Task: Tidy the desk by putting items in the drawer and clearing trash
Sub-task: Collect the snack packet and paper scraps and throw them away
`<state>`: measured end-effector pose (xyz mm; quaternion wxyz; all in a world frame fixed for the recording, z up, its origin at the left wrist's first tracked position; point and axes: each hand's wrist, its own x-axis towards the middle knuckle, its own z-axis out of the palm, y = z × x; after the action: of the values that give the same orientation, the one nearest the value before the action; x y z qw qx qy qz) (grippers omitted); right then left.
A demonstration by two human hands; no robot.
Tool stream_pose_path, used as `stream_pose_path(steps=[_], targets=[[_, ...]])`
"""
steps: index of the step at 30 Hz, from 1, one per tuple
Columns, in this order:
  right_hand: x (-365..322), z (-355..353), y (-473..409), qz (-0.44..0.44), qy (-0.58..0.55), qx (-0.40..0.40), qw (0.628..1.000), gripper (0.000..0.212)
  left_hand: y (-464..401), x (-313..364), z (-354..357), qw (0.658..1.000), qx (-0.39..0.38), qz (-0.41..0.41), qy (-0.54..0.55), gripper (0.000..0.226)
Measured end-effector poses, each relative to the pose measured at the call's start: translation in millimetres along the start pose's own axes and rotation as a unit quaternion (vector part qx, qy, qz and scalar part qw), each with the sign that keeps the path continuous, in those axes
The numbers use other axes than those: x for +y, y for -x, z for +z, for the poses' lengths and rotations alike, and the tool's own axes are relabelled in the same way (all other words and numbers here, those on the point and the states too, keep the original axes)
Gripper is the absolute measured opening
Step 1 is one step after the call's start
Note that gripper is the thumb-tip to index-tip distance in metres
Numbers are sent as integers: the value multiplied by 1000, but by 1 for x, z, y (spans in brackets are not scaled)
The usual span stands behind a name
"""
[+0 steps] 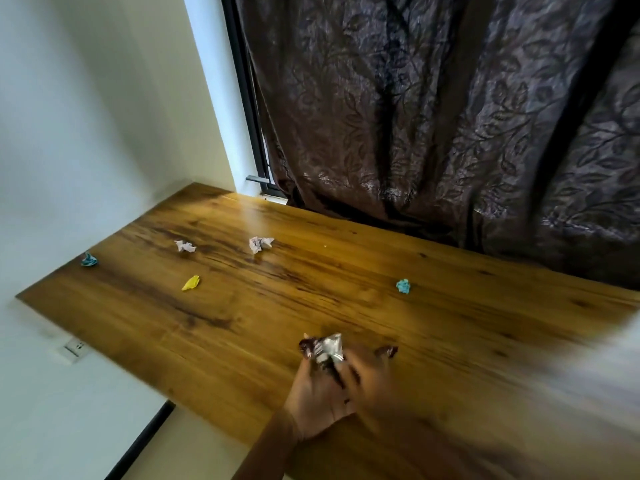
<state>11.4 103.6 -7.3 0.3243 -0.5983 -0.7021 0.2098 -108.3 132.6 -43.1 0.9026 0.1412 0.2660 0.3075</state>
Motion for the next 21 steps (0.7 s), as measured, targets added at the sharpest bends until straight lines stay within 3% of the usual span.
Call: stream_pose_path(steps=[4,6,9,15,18,21], targets=[[-7,20,18,14,136,52,989,27,-1,-3,2,999,25,8,-20,97],[1,18,17,52,171,31,983,31,0,-6,4,999,31,24,-19,95],[15,14,11,129,152,-11,980,41,-1,-8,8,998,40,49,-18,94],[13,10,-4,131,45,-28,990,44,3,3,12,988,122,60,-72,69],[12,1,-22,108,-25,-60,992,58,9,20,-3,982,169,87,3,60],[21,-20,-52,102,-8,3,995,42,19,36,-22,968,200,124,92,52]])
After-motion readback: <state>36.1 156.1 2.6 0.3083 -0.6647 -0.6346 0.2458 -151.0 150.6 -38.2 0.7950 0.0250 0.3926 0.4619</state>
